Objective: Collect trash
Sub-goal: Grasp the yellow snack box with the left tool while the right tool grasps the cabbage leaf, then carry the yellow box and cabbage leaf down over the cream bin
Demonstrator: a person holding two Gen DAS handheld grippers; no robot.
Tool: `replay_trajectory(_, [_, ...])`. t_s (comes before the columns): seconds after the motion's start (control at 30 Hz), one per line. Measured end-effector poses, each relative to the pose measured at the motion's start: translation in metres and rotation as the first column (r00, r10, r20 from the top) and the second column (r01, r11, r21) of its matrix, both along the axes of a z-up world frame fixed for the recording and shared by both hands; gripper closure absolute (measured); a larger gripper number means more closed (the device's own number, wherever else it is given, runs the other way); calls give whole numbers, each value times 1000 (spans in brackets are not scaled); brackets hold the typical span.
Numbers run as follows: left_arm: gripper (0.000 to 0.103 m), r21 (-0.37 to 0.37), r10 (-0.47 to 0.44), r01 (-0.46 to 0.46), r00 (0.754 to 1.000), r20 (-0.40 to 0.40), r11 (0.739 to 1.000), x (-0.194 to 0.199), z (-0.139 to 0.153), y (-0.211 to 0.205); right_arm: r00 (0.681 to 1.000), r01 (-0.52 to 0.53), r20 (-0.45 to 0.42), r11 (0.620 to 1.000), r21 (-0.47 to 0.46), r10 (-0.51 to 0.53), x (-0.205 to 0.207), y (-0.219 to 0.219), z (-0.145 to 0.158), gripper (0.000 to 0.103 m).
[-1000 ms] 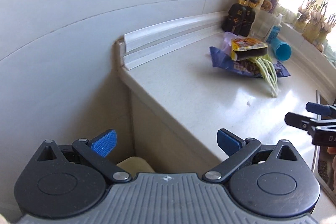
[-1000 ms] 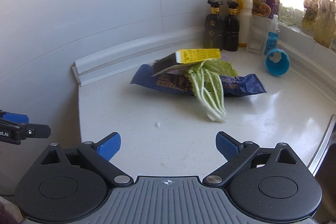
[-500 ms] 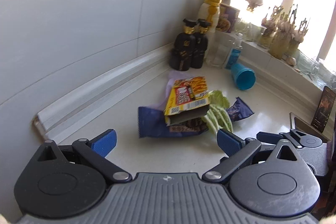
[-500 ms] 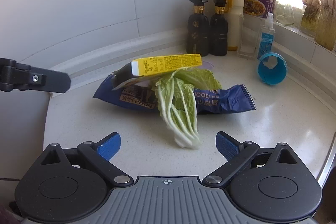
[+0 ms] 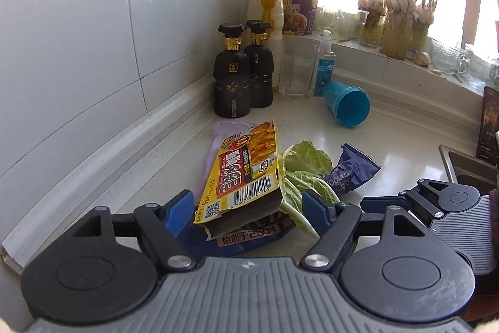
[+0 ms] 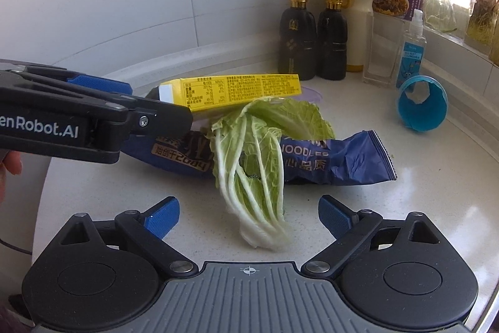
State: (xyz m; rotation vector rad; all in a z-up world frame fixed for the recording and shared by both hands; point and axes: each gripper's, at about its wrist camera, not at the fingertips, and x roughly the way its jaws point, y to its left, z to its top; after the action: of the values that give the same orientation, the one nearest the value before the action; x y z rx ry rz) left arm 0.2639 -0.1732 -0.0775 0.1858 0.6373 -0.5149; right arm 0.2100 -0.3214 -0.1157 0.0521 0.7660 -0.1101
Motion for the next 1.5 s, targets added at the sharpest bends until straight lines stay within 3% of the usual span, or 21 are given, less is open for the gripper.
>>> replay_trajectory(0.17, [49, 48, -26, 25, 999, 25, 999, 3, -7, -10, 1000, -2, 9, 1000, -12, 2, 2, 0, -6, 13])
replay_trajectory(0.27, [55, 59, -30, 27, 999, 46, 998, 1, -7, -13, 1000, -5, 12, 1000, -19, 5, 4, 2, -8, 22])
replay_trajectory(0.43, [68, 62, -27, 23, 997, 68, 998, 0, -3, -16, 1000, -1, 11, 1000, -26, 1, 5, 2, -10, 61])
replay_trajectory(0.47, [70, 61, -24, 20, 997, 73, 998, 0, -2, -16, 1000, 1, 12, 1000, -24, 0, 5, 1, -9, 64])
replay_trajectory(0.73, [88, 14, 16, -18, 993, 114, 1000, -5, 10, -5, 997, -5, 71, 1000, -29, 7, -4, 2, 1, 72])
replay_trajectory(0.87, [89, -28, 49, -46, 992, 120, 999, -5, 21, 3, 994, -11, 112, 999, -42, 16, -7, 6, 13, 74])
replay_trajectory(0.9, [89, -37, 54, -49, 991, 121, 998, -5, 23, 4, 993, -13, 120, 999, -46, 18, -7, 7, 16, 78])
replay_trajectory(0.93, [90, -45, 59, -54, 990, 125, 998, -6, 26, 6, 992, -13, 127, 999, -50, 19, -7, 8, 19, 91])
replay_trajectory(1.5, [90, -123, 100, -81, 983, 156, 989, -25, 60, 27, 966, 5, 259, 996, -92, 19, -7, 12, 72, 95])
